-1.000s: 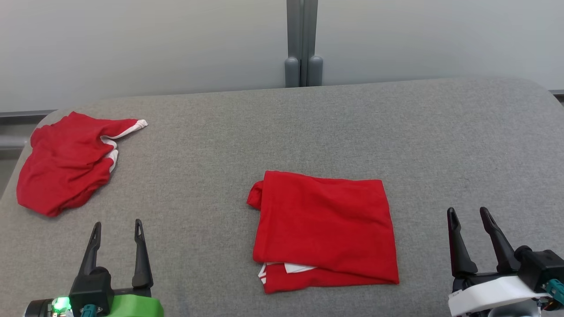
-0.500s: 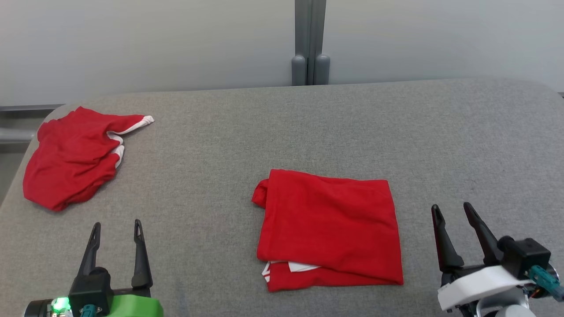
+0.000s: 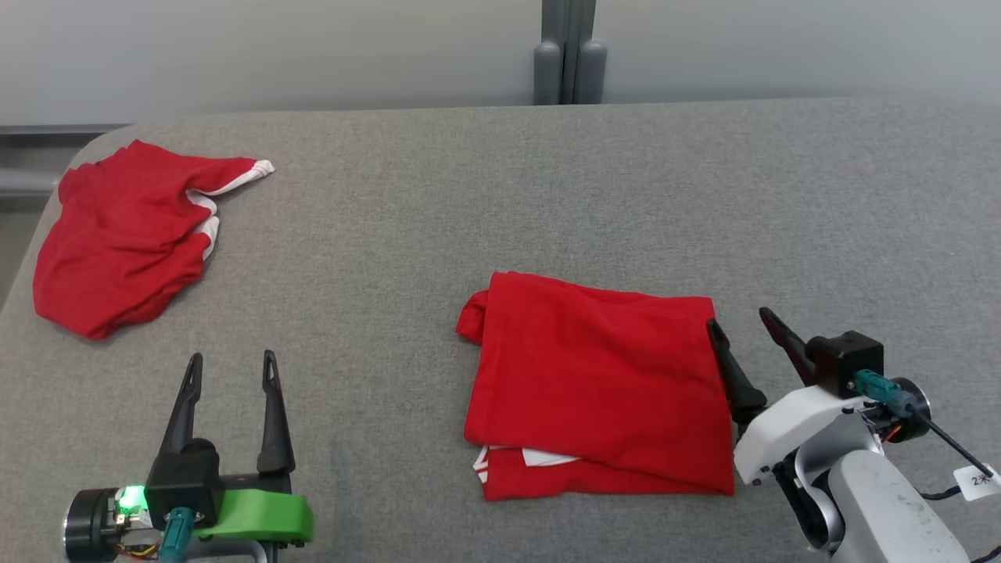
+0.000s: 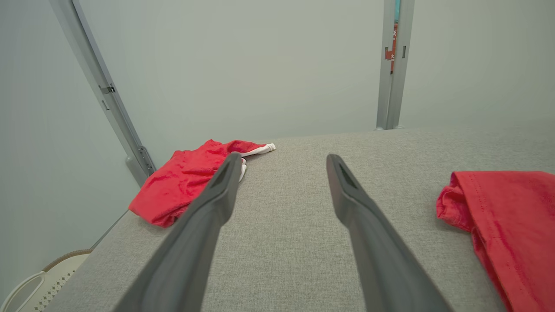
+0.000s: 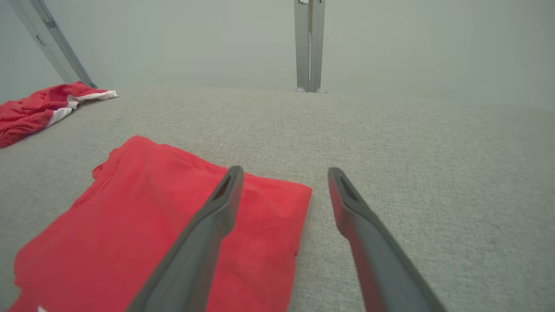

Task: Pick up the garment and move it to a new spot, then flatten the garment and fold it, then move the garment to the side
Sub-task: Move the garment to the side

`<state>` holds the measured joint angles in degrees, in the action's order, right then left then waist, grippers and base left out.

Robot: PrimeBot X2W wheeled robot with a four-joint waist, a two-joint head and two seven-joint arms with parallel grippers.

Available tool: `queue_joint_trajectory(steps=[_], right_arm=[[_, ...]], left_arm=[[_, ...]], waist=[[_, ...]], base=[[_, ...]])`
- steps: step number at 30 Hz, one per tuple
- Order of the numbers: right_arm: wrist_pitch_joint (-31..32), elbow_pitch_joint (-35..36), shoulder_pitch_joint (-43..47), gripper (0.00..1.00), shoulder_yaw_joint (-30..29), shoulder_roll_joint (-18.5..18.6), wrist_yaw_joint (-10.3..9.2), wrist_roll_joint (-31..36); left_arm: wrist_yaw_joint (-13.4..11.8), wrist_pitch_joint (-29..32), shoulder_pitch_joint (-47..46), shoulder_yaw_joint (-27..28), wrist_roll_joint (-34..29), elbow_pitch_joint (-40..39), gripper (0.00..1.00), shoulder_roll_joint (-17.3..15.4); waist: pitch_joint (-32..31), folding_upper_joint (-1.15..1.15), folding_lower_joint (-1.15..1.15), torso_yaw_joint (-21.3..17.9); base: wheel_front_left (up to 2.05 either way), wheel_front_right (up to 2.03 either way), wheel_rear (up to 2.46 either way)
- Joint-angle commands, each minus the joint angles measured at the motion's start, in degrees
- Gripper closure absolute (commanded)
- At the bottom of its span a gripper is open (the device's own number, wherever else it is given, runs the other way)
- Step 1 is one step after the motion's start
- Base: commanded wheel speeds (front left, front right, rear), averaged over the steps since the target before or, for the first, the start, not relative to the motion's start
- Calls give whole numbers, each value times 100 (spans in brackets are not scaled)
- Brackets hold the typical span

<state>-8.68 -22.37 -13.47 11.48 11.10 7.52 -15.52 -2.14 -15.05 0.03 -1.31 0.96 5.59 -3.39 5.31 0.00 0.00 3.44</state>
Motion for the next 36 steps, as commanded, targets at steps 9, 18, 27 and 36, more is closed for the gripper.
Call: queue_joint_trajectory(steps=[9,18,27,36], right_arm=[[-329,-1371,-316,0,393,-78,-6,-308],[-386,-2375,-349,0,1097,-445,19,-873],[-603,-2273,-884,100,1540,-54,-3,-1333],[-651,-2064,-2250,100,2024,962,-9,-1138]], left_arm=[[-134,-15,-240,-86,93,-35,0,15],[-205,-15,-316,-162,97,-23,0,28],[-239,-15,-347,-205,110,-89,0,38],[-256,-15,-882,-387,-1,-531,0,43]], waist=[[367,0,0,208],[450,0,0,233],[500,0,0,168],[1050,0,0,29]], base=[[0,0,0],[0,0,0],[0,0,0],[0,0,0]])
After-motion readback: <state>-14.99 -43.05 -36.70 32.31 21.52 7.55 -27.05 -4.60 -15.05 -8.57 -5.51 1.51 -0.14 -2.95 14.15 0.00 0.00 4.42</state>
